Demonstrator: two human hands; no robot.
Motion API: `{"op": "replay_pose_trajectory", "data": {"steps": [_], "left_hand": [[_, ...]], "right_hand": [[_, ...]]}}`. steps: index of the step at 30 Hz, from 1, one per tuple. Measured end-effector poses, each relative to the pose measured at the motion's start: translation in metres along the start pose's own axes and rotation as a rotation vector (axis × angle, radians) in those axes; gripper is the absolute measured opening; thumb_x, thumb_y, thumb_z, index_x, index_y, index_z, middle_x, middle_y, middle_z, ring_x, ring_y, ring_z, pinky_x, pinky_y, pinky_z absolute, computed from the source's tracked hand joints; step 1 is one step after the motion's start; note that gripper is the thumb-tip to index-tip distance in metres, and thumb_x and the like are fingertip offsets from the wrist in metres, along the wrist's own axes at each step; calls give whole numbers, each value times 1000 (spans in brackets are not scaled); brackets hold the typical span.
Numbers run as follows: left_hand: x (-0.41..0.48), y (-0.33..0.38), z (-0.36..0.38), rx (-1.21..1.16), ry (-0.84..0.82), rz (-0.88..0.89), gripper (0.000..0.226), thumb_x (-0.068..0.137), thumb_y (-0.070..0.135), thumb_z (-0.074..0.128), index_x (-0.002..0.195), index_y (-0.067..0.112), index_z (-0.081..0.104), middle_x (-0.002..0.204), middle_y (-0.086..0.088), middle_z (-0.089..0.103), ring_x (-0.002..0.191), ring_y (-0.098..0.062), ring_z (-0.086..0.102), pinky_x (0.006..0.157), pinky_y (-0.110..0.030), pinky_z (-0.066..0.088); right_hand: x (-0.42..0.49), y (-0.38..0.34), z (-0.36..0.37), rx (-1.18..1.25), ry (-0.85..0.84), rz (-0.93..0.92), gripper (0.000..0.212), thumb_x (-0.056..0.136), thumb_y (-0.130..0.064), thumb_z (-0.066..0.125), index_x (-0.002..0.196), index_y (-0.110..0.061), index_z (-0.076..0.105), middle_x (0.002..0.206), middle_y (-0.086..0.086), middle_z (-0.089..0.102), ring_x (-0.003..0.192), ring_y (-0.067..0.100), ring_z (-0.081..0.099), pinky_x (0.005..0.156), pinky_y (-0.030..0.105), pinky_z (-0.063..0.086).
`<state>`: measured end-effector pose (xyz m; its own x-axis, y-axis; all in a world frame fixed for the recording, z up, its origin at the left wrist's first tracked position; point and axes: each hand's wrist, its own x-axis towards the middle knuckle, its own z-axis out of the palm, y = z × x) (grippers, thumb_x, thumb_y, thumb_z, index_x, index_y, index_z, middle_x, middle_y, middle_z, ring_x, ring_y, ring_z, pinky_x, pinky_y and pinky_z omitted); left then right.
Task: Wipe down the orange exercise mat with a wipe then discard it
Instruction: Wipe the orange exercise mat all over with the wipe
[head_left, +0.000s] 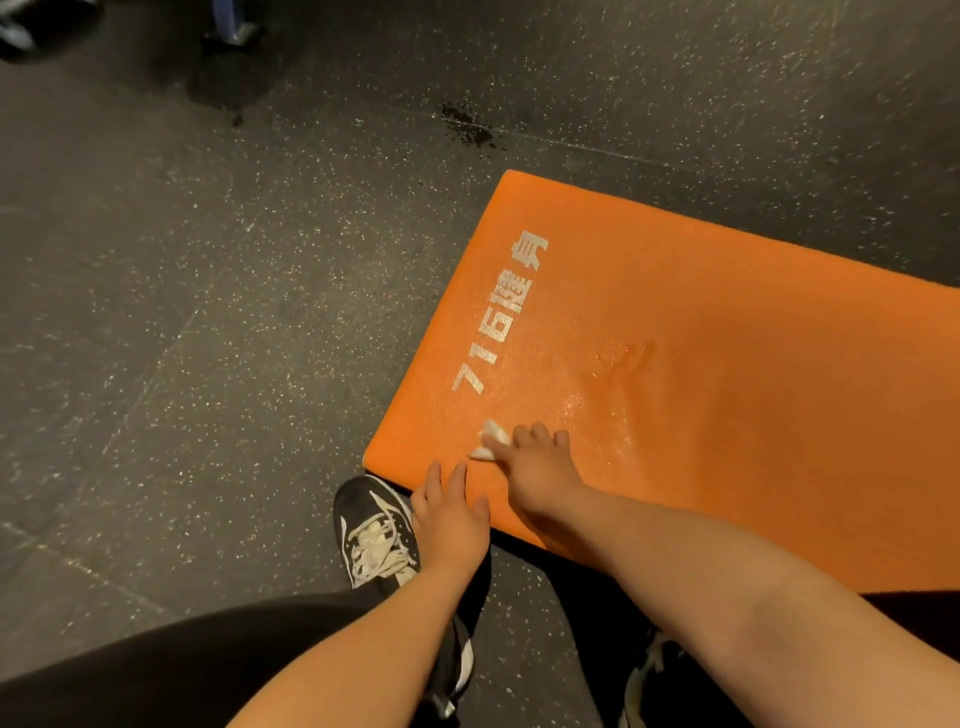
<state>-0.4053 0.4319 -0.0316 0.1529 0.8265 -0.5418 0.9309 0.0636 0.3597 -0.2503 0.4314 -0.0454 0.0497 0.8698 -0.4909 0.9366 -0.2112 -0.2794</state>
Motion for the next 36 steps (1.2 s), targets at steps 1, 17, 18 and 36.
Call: {"op": "replay_pose_trajectory", "data": {"steps": [1,17,18,36], "left_hand": [[-4,0,0,-31,10,-43,58,101,46,47,156,33,29,166,-1,4,147,-29,9,121,-42,18],[-13,9,16,-354,-116,-228,68,103,37,47,158,42,8,135,-19,49,121,-37,52,102,-43,44],[-15,10,16,-408,-115,-228,69,103,33,47,158,41,8,134,-19,50,118,-35,54,100,-41,45],[20,27,-51,-837,201,-59,61,96,7,58,150,30,43,141,-2,46,112,-14,54,101,-32,46]], "right_hand": [[-2,4,-1,52,16,107,79,87,-8,43,157,-41,23,139,7,45,127,31,33,101,48,27],[-56,-12,15,50,0,202,69,95,-18,46,157,-39,24,135,8,46,118,30,36,89,45,27],[-58,-17,17,49,-18,122,64,99,-21,45,157,-40,24,134,7,47,117,30,36,87,44,27],[-24,-31,-30,296,276,105,51,106,-24,38,155,-35,34,125,4,49,113,29,40,90,41,36]]}}
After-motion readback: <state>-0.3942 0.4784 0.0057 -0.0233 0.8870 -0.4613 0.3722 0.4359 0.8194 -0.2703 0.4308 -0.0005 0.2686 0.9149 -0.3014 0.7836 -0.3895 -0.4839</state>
